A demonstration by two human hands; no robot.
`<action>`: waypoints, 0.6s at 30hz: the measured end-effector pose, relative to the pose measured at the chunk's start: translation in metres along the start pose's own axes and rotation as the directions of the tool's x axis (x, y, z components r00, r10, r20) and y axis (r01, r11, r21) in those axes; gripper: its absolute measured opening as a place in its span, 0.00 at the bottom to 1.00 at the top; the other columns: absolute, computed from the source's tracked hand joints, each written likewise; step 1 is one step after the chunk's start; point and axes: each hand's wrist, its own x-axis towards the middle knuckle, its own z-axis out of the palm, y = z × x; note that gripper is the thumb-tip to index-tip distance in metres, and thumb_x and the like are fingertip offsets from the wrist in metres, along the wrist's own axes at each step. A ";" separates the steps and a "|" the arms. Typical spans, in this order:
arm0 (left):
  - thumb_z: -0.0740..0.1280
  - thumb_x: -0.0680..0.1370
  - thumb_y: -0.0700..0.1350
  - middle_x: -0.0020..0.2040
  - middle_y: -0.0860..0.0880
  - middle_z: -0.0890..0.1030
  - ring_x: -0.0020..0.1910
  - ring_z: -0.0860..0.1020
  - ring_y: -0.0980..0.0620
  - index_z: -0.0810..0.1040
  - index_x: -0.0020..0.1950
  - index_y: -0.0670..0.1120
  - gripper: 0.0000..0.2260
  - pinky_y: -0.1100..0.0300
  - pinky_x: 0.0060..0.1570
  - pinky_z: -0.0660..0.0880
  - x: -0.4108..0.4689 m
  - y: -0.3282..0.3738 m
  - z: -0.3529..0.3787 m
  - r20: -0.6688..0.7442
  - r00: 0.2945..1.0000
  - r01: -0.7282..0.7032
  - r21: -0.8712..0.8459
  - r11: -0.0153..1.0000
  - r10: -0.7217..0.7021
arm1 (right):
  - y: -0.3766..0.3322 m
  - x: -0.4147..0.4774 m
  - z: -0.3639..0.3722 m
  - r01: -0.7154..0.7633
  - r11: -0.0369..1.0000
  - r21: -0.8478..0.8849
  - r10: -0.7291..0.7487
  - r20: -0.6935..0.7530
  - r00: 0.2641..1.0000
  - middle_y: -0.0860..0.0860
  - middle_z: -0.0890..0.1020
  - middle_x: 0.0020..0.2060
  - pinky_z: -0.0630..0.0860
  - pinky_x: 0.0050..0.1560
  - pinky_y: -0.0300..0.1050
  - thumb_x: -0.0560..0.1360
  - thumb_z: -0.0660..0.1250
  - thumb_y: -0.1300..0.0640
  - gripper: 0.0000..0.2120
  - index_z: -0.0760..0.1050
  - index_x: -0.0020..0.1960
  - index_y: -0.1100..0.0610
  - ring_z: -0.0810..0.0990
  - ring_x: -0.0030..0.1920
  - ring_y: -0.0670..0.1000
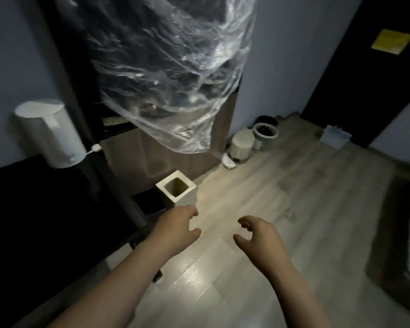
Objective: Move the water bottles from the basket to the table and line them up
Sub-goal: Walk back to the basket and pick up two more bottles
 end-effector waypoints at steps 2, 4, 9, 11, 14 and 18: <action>0.68 0.74 0.51 0.60 0.52 0.77 0.57 0.76 0.53 0.72 0.63 0.51 0.19 0.61 0.54 0.73 0.019 0.032 0.014 0.035 0.997 -0.067 0.031 0.997 0.066 | 0.028 -0.001 -0.021 -0.064 0.998 0.028 0.065 -0.046 0.997 0.46 0.80 0.58 0.74 0.58 0.41 0.72 0.69 0.52 0.20 0.74 0.64 0.51 0.77 0.58 0.45; 0.67 0.74 0.51 0.61 0.52 0.77 0.60 0.75 0.53 0.72 0.64 0.51 0.19 0.58 0.58 0.73 0.039 0.062 0.028 0.068 0.989 -0.135 0.049 0.990 0.131 | 0.055 0.000 -0.038 -0.129 0.990 0.049 0.133 -0.090 0.987 0.45 0.79 0.58 0.74 0.57 0.40 0.73 0.69 0.52 0.19 0.74 0.63 0.50 0.77 0.59 0.44; 0.66 0.75 0.51 0.61 0.52 0.76 0.60 0.74 0.53 0.71 0.64 0.51 0.19 0.60 0.57 0.71 0.087 0.120 0.061 0.172 0.948 -0.285 0.083 0.955 0.268 | 0.108 0.004 -0.069 -0.280 0.956 0.093 0.292 -0.167 0.942 0.45 0.79 0.59 0.73 0.56 0.40 0.73 0.68 0.52 0.19 0.73 0.64 0.50 0.76 0.59 0.44; 0.66 0.75 0.51 0.61 0.53 0.76 0.60 0.74 0.53 0.71 0.64 0.51 0.19 0.61 0.56 0.70 0.110 0.138 0.073 0.194 0.930 -0.335 0.091 0.938 0.314 | 0.125 0.013 -0.078 -0.325 0.941 0.094 0.337 -0.179 0.924 0.46 0.78 0.60 0.73 0.57 0.40 0.73 0.68 0.52 0.20 0.73 0.64 0.50 0.76 0.60 0.45; 0.66 0.74 0.52 0.62 0.54 0.76 0.61 0.74 0.54 0.71 0.64 0.52 0.19 0.62 0.57 0.70 0.148 0.160 0.088 0.224 0.904 -0.389 0.079 0.918 0.364 | 0.146 0.035 -0.091 -0.371 0.924 0.092 0.383 -0.206 0.901 0.46 0.78 0.61 0.72 0.57 0.38 0.74 0.68 0.51 0.20 0.73 0.65 0.50 0.76 0.61 0.45; 0.66 0.74 0.51 0.62 0.54 0.77 0.61 0.74 0.55 0.71 0.64 0.52 0.19 0.62 0.56 0.70 0.211 0.184 0.095 0.256 0.872 -0.446 0.062 0.893 0.417 | 0.160 0.082 -0.108 -0.413 0.907 0.080 0.420 -0.226 0.879 0.45 0.78 0.61 0.72 0.58 0.38 0.74 0.67 0.51 0.21 0.72 0.66 0.50 0.76 0.61 0.45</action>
